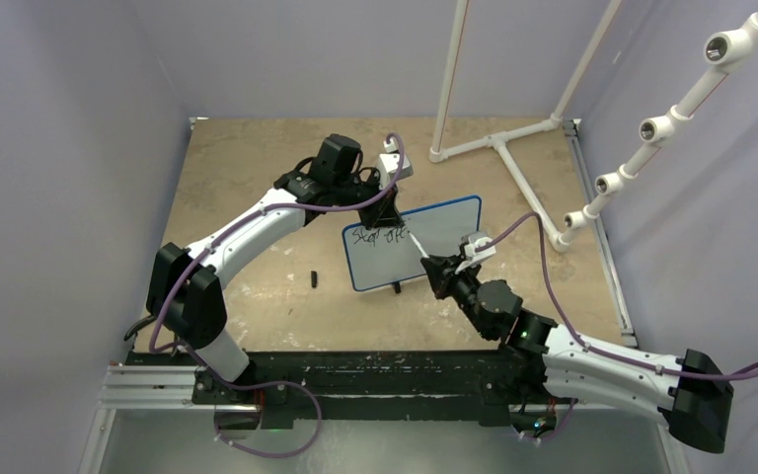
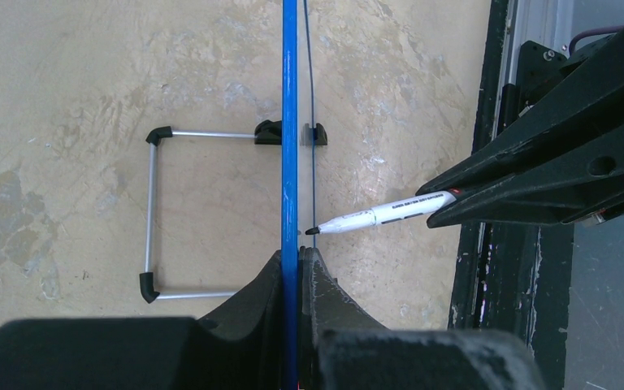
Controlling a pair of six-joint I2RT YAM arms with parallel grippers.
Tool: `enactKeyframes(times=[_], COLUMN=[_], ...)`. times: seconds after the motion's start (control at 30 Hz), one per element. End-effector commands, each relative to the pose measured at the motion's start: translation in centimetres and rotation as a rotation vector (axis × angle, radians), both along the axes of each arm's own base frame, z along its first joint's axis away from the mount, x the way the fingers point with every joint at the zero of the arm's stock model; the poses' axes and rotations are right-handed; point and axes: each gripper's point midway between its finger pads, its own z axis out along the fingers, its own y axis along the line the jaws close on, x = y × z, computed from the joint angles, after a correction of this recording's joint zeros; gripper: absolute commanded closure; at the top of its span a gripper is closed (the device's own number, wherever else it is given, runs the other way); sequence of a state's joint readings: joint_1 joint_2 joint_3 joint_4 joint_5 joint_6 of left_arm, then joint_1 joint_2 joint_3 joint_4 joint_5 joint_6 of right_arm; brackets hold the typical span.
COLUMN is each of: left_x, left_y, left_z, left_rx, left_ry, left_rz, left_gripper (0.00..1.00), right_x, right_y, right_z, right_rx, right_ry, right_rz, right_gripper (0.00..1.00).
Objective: Write a sentence on the whiteboard
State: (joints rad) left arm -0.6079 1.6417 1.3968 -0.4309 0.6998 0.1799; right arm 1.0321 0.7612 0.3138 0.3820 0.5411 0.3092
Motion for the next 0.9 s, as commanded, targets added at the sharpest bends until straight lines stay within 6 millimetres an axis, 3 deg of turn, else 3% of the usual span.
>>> enactKeyframes(times=[0.0,0.87], left_x=[-1.5,-1.5], left_y=[0.5,0.5], left_z=[-1.7,-1.6], left_rx=[0.041,0.041], left_ry=[0.048,0.046], left_rz=[-0.042,-0.044], left_gripper=[1.00,1.00], right_x=[0.7,0.0], right_y=[-0.3,-0.2], right_z=[2.1,-1.1], right_rx=[0.037,-0.001], right_ry=[-0.054,0.031], right_rz=[-0.040,-0.016], right_gripper=[1.00,1.00])
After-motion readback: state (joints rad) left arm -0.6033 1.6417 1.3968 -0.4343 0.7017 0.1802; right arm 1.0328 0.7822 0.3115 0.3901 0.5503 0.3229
